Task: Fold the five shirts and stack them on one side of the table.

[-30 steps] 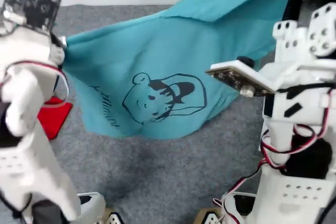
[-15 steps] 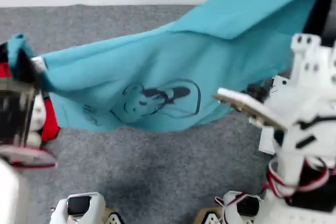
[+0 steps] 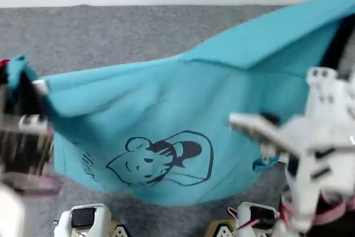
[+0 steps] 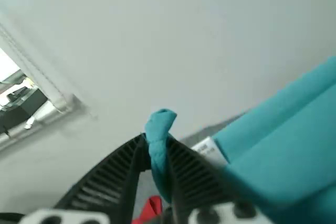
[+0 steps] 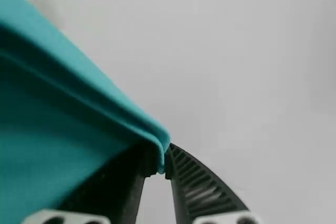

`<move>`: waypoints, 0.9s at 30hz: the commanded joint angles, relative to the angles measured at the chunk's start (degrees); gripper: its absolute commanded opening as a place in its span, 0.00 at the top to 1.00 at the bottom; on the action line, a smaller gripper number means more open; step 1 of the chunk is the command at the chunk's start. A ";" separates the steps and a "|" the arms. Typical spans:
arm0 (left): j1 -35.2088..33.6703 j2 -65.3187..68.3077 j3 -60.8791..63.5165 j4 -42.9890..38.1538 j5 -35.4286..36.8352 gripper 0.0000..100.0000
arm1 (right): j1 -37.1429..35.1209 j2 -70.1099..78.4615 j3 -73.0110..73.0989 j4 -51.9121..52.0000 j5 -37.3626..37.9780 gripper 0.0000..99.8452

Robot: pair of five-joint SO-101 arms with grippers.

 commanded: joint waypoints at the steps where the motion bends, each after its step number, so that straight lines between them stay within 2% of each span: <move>1: -0.18 6.42 9.36 -1.05 -0.62 1.00 | -2.59 5.41 6.07 1.98 3.87 0.99; 7: -0.35 20.22 24.57 -14.77 -0.62 1.00 | -9.27 14.02 17.58 -0.66 4.92 0.99; 17: -0.44 45.80 26.51 -40.09 -0.35 1.00 | -10.59 37.58 20.04 -37.76 5.10 0.99; 22: -0.26 54.24 19.56 -46.59 -0.44 1.00 | -10.33 51.65 10.73 -49.80 5.10 0.99; 27: -0.35 63.56 4.09 -46.59 -0.35 1.00 | -9.54 64.92 -6.07 -52.18 5.19 0.99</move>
